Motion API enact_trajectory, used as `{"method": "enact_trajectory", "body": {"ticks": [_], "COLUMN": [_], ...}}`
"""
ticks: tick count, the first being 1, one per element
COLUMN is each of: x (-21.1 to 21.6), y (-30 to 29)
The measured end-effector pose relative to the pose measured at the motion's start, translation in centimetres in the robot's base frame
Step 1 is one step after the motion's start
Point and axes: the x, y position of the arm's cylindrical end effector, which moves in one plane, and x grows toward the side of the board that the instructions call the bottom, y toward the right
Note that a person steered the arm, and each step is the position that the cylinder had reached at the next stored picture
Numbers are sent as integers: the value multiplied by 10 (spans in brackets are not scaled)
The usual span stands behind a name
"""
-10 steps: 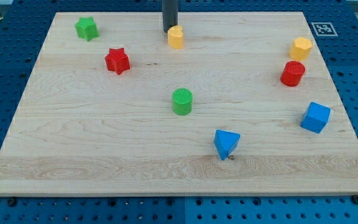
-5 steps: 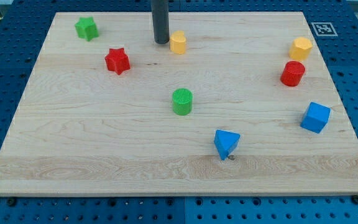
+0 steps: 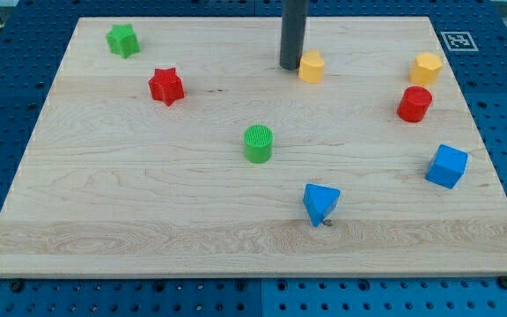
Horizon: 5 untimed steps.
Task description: Place the yellow heart to the left of the yellow hexagon
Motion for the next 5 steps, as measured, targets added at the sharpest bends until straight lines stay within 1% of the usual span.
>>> {"method": "enact_trajectory", "body": {"ticks": [3, 4, 5], "x": [10, 10, 13], "y": [55, 62, 43]}}
